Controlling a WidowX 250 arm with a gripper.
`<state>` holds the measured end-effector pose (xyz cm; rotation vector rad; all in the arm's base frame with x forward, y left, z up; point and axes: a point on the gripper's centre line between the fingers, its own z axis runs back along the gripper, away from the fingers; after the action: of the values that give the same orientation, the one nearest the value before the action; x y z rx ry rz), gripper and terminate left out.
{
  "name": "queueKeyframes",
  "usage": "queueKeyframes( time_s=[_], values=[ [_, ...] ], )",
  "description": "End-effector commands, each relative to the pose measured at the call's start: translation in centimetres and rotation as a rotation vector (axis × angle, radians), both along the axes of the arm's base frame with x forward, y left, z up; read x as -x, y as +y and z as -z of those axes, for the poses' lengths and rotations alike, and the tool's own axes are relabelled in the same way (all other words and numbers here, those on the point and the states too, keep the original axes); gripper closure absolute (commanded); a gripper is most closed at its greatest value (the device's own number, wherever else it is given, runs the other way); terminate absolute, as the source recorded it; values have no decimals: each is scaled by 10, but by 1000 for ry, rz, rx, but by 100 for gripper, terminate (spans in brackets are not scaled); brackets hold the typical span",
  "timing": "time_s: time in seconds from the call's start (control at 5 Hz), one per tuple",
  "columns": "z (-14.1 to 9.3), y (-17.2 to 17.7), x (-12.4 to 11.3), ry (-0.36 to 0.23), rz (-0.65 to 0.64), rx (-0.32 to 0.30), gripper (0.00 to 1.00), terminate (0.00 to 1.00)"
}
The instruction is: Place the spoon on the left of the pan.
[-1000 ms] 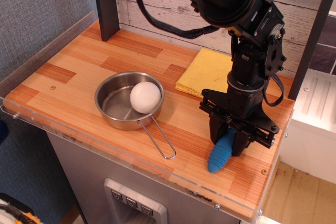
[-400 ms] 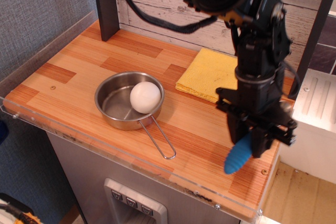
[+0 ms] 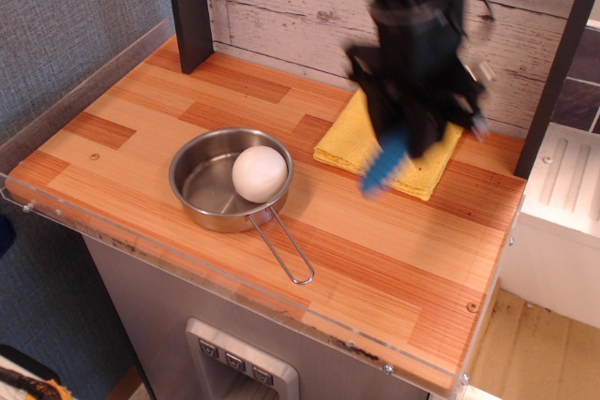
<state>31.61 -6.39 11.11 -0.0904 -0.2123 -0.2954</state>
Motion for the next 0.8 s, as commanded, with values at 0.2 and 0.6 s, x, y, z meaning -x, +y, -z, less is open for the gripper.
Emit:
queueKeyframes(
  time_s=[0.2, 0.6],
  values=[
    [-4, 148, -22, 26, -262, -169, 100, 0],
    [13, 231, 5, 33, -203, -207, 100, 0]
  ],
)
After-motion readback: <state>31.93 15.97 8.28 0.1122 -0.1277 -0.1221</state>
